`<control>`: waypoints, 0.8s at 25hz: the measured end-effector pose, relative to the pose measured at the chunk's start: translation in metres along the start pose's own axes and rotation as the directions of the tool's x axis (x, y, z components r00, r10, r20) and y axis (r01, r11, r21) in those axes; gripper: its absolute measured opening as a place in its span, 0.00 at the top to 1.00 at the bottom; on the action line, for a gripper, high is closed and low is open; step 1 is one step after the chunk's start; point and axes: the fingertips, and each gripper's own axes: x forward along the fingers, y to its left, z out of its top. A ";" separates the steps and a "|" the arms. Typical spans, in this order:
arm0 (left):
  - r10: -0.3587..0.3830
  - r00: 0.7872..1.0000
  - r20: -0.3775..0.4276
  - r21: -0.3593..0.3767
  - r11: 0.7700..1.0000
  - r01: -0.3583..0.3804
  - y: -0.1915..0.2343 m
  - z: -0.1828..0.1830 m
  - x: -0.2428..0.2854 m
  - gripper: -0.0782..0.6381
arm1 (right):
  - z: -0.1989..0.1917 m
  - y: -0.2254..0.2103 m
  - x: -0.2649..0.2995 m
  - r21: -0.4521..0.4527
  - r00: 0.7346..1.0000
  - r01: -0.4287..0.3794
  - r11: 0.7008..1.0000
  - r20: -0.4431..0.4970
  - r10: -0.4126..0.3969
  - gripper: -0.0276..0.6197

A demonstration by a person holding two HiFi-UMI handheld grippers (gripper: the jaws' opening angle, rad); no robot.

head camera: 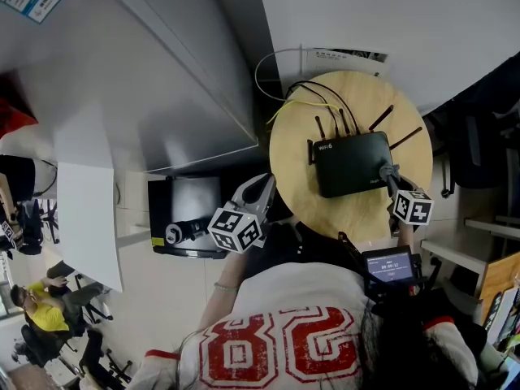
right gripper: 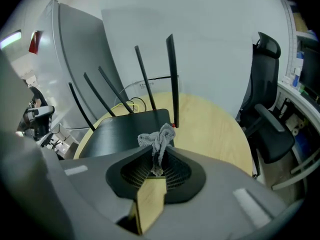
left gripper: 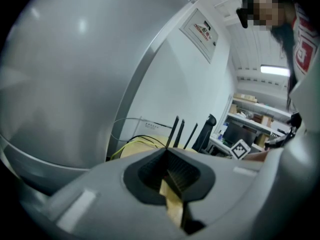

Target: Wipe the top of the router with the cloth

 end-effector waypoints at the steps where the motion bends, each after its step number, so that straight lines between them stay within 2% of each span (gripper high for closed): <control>1: -0.005 1.000 -0.002 0.001 1.000 0.005 -0.001 0.000 0.001 0.89 | 0.000 -0.004 -0.001 0.006 1.000 0.009 1.000 0.002 -0.009 0.87; 5: -0.027 1.000 -0.013 0.009 1.000 0.027 -0.008 -0.002 0.003 0.89 | -0.002 -0.013 -0.005 0.015 1.000 0.028 1.000 0.005 -0.028 0.87; 9: -0.051 0.998 -0.026 0.017 0.999 0.051 -0.016 -0.004 0.006 0.89 | 0.008 0.005 -0.012 -0.005 0.999 0.005 1.000 0.035 -0.004 0.87; 14: -0.075 0.996 -0.043 0.028 0.997 0.076 -0.025 -0.007 0.012 0.89 | 0.018 0.065 -0.006 -0.077 0.991 -0.122 0.990 0.051 0.126 0.87; 20: -0.137 0.988 -0.077 0.053 0.989 0.141 -0.043 -0.013 0.023 0.89 | -0.001 0.153 0.004 -0.176 0.948 -0.317 0.932 -0.028 0.317 0.87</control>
